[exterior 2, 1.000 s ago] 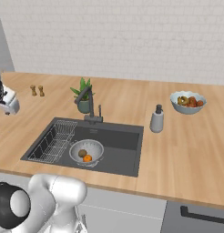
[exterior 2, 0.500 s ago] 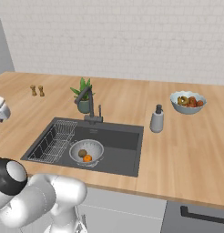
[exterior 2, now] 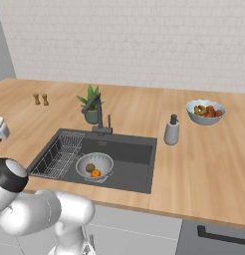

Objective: Put the colander in the sink, put the tangerine, mango, kiwi in the colander, and turn on the sink faucet and pour water over the colander.

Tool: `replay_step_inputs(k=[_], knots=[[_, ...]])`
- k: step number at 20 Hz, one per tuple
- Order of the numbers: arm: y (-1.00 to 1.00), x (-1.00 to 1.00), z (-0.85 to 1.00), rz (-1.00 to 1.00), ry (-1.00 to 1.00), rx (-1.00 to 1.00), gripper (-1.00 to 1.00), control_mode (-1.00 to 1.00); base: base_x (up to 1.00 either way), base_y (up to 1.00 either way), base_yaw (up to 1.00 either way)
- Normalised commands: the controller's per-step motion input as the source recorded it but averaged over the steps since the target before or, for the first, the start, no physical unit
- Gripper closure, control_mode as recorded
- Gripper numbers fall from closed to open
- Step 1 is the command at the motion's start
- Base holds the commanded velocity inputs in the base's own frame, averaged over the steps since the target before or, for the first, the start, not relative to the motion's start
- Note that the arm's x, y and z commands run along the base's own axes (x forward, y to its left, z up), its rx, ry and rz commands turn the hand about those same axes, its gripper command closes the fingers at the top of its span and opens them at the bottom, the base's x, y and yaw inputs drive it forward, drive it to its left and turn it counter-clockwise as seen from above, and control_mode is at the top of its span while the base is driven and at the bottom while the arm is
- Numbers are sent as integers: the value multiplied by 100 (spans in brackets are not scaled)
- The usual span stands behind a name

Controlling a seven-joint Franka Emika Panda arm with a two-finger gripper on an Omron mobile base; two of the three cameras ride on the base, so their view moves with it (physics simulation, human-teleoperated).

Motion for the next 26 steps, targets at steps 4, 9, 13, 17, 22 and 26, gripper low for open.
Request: replay_step_inputs(k=[4,9,13,17,22,26], knots=[[42,11,-41,7,2,0,-100,-100,0,0,0],[37,1,-40,5,5,0,-100,-100,0,0,0],[37,14,-30,6,1,0,-100,-100,0,0,0],[34,17,-24,4,0,0,-100,-100,0,0,0],[28,14,-28,2,0,0,-100,-100,0,0,0],[15,19,-28,1,0,0,-100,-100,0,0,0]])
